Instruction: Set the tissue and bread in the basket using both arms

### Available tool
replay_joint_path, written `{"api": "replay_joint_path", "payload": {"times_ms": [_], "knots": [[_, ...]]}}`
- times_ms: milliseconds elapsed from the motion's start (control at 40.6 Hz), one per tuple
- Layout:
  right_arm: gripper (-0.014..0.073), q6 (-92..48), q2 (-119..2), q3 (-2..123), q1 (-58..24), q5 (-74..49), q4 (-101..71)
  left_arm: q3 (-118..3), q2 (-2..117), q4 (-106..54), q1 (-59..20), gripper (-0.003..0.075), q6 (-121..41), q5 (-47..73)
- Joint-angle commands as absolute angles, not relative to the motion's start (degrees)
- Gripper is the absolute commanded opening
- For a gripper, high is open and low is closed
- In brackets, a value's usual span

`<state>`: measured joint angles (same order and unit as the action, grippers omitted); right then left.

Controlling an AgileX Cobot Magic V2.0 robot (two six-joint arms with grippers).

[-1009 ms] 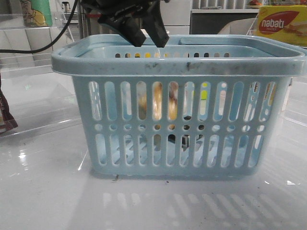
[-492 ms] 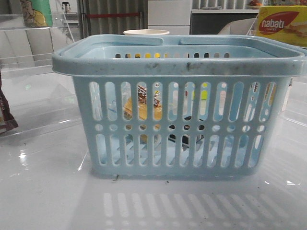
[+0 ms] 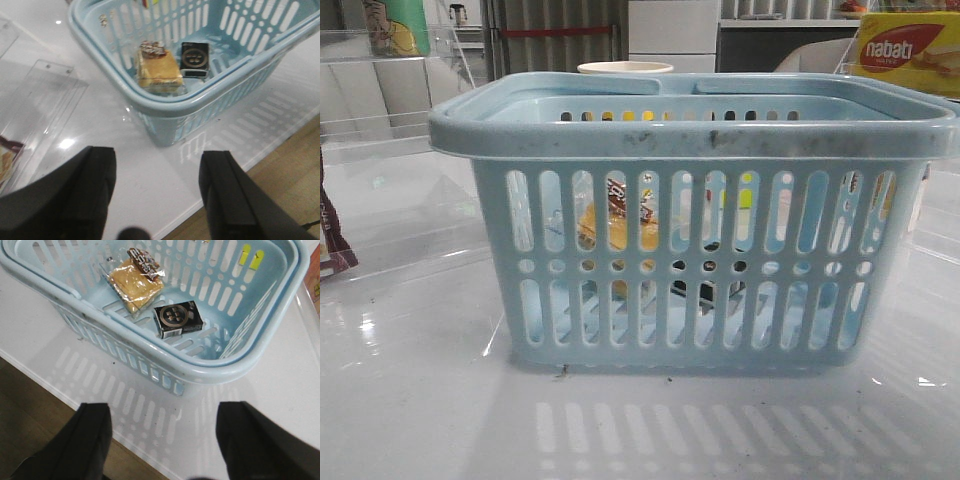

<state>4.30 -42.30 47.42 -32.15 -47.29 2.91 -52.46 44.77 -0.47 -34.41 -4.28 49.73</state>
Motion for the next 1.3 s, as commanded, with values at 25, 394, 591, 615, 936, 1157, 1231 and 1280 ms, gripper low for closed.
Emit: {"api": "replay_joint_path", "payload": {"times_ms": [25,394,591,615,936,1157,1231,1280], "knots": [[0.0549,4.3,-41.5,49.0,-32.1,-44.6,4.6,-49.7,38.2,6.5,-34.6,0.0437,4.3,46.7],[0.0444,4.3,-27.3,40.3,-32.1,-45.1,4.2,-45.0,31.1,7.6,-34.6,0.0437,5.5,47.0],[0.0444,4.3,-23.6,37.8,-32.1,-45.5,3.1,-45.0,31.1,7.6,-34.6,0.0437,5.5,46.9],[0.0444,4.3,-23.6,37.8,-32.1,-45.7,2.9,-45.0,31.1,7.6,-34.6,0.0437,5.5,46.9],[0.0414,4.3,-23.6,37.8,-32.1,-45.9,2.2,-45.0,31.1,7.6,-34.6,0.0426,5.5,46.8],[0.0155,4.3,-23.6,37.8,-32.1,-46.0,2.2,-45.0,31.1,7.6,-34.6,0.0307,5.5,46.8],[0.0092,4.3,-23.6,37.8,-32.1,-46.0,2.2,-45.0,31.1,7.6,-34.6,0.0258,5.5,46.6],[0.0062,4.3,-23.6,37.8,-32.1,-46.1,2.2,-45.0,31.1,7.6,-34.6,0.0225,5.5,46.6]]}}
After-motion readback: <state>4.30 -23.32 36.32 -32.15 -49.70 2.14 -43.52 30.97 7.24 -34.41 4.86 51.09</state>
